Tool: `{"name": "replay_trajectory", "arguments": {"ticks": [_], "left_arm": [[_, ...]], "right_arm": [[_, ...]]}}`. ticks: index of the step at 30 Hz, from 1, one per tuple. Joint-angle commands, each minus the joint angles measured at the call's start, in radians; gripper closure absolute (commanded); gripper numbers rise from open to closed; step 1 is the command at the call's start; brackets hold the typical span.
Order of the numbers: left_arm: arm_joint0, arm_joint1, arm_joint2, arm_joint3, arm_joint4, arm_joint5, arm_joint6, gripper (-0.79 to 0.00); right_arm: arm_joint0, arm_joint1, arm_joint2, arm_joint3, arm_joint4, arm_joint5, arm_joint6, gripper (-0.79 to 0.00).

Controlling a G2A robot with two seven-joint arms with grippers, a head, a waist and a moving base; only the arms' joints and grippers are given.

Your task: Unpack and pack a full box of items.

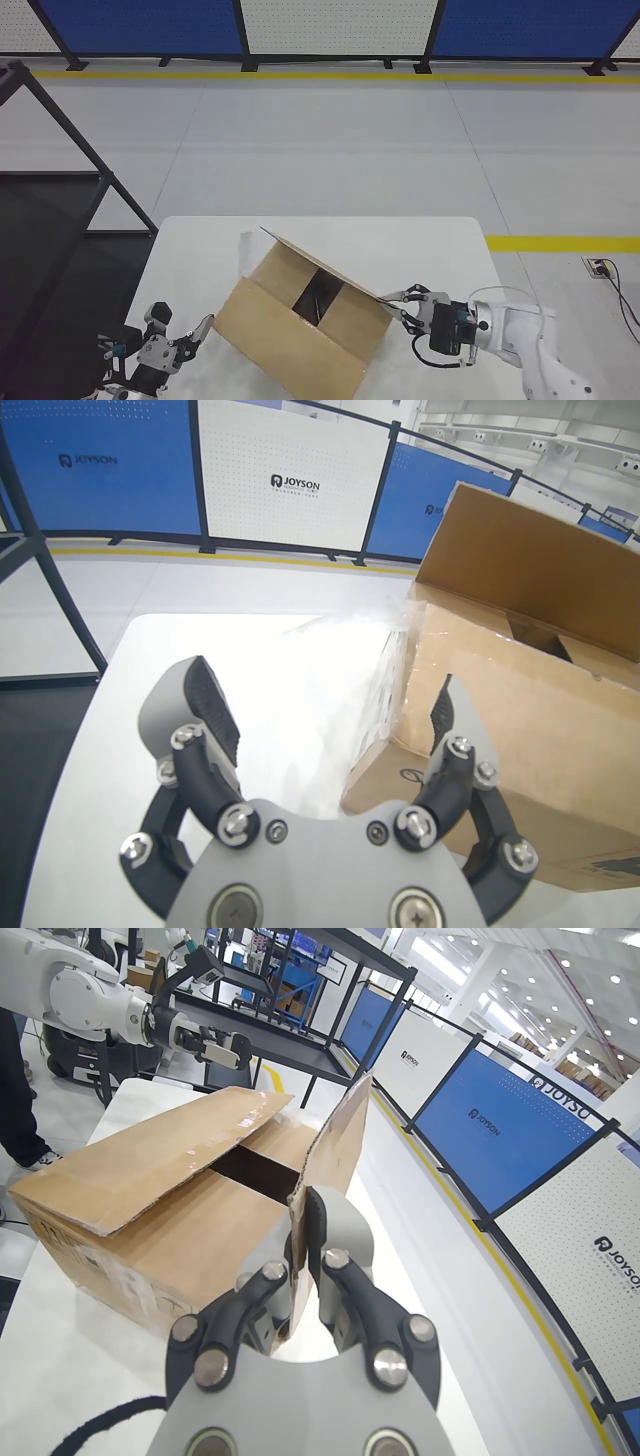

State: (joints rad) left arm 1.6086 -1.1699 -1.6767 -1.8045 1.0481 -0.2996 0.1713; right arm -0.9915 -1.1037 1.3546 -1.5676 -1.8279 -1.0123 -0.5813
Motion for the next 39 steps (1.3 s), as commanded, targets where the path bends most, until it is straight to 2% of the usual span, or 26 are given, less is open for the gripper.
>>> {"name": "replay_trajectory", "arguments": {"ticks": [1,4,9,16,27,39], "left_arm": [[0.0,0.0,0.0,0.0,0.0,0.0,0.0,-0.785],[0.0,0.0,0.0,0.0,0.0,0.0,0.0,-0.785],[0.0,0.0,0.0,0.0,0.0,0.0,0.0,-0.785],[0.0,0.0,0.0,0.0,0.0,0.0,0.0,-0.785],[0.0,0.0,0.0,0.0,0.0,0.0,0.0,-0.785],[0.0,0.0,0.0,0.0,0.0,0.0,0.0,-0.785]], "right_arm": [[0.0,0.0,0.0,0.0,0.0,0.0,0.0,0.0],[0.0,0.0,0.0,0.0,0.0,0.0,0.0,0.0],[0.019,-0.005,-0.015,0.002,0.066,0.058,0.038,0.0],[0.127,-0.008,-0.063,0.064,0.111,0.0,0.101,0.0],[0.305,-0.015,-0.171,0.231,0.18,0.0,0.159,0.0],[0.393,-0.021,-0.206,0.356,0.202,0.039,0.178,0.0]]}}
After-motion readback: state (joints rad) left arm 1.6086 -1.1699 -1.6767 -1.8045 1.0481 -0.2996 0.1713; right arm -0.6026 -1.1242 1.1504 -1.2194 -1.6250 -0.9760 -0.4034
